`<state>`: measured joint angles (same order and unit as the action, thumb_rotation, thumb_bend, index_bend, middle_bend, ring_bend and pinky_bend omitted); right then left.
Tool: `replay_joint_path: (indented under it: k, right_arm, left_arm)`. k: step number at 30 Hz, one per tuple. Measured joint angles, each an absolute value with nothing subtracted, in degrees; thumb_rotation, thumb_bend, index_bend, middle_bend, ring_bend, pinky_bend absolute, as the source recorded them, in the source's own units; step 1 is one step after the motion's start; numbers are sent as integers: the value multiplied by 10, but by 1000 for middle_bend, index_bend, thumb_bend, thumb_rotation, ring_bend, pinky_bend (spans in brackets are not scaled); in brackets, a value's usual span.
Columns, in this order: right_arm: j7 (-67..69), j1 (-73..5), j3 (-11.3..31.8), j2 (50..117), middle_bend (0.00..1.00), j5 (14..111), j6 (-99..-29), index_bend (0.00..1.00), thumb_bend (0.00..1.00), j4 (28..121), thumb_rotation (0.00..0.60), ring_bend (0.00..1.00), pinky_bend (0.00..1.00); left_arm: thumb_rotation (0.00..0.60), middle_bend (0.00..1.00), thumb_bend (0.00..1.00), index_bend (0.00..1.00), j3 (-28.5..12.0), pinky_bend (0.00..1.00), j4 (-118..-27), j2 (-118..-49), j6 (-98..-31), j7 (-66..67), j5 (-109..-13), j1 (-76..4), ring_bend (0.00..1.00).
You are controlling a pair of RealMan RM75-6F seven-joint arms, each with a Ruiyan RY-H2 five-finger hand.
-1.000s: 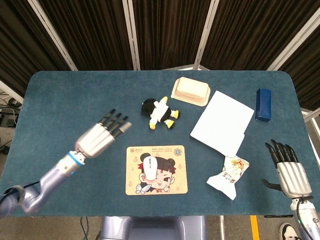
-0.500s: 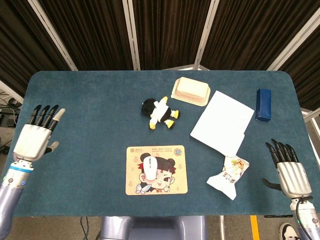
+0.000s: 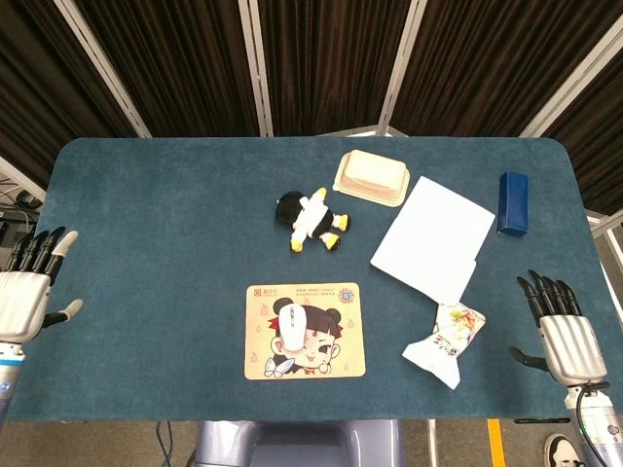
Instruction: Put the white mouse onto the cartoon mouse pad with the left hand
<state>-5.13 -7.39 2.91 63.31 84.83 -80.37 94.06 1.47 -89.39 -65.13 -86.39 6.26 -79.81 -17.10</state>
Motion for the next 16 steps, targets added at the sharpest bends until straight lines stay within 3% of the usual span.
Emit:
replay_joint_path:
  k: [16]
  right_arm:
    - [-53, -75, 29, 633, 0, 848, -802, 11, 107, 942, 600, 0, 0]
  left_arm:
    - [600, 0, 189, 0, 0, 0, -933, -657, -876, 87, -774, -122, 0]
